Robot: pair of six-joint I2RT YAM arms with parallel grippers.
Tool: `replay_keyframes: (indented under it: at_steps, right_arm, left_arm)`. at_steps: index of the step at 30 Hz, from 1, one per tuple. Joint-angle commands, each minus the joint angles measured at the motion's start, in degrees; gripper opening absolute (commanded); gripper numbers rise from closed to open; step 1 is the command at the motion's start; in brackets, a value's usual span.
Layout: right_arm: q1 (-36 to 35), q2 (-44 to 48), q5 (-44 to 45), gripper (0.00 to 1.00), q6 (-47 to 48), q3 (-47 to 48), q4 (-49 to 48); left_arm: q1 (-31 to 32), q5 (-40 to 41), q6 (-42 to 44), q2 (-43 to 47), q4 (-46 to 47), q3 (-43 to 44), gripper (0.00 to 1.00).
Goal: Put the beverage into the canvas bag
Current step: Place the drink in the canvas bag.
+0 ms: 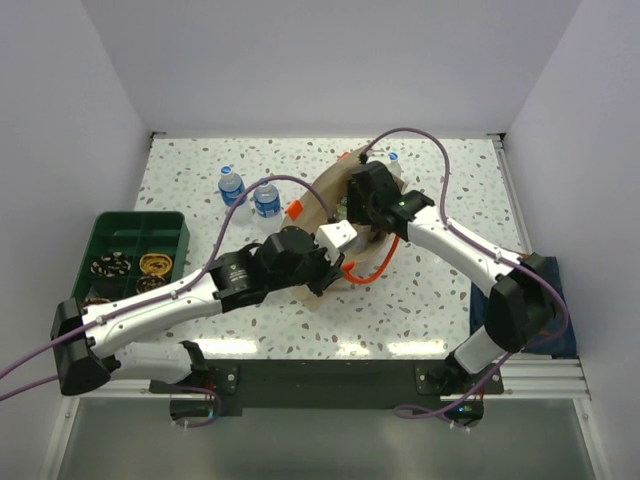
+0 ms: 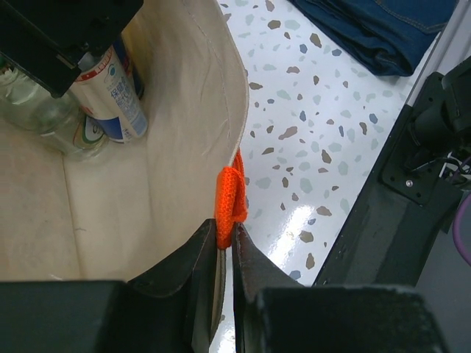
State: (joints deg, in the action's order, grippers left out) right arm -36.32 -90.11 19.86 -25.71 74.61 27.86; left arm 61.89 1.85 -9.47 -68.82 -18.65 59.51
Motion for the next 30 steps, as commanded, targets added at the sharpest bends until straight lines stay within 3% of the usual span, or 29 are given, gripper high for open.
replay_keyframes:
  at_steps: [1,8,21,27,30]
  right_arm:
    - [0.10,-1.47,0.27,0.00,-0.13,3.17,-2.37]
    - [0.02,-4.73,1.15,0.00,0.05,5.55,0.70]
    - [0.10,-4.91,2.03,0.00,-0.30,5.55,2.73]
    - [0.10,-4.03,1.24,0.32,-0.30,5.55,2.55]
    - [0.10,-3.59,1.06,0.42,-0.30,5.64,2.47]
  left_arm:
    - [-0.10,0.09,-0.81,2.55,0.73,3.34,0.16]
    - [-0.10,0.53,-0.81,3.34,0.29,3.34,0.16]
    - [-0.10,-0.26,-0.98,3.16,0.72,2.28,0.25]
    - [-0.10,-0.44,-1.16,3.25,0.99,1.58,0.32]
    - [-0.10,-0.70,-1.16,3.25,1.08,1.32,0.34]
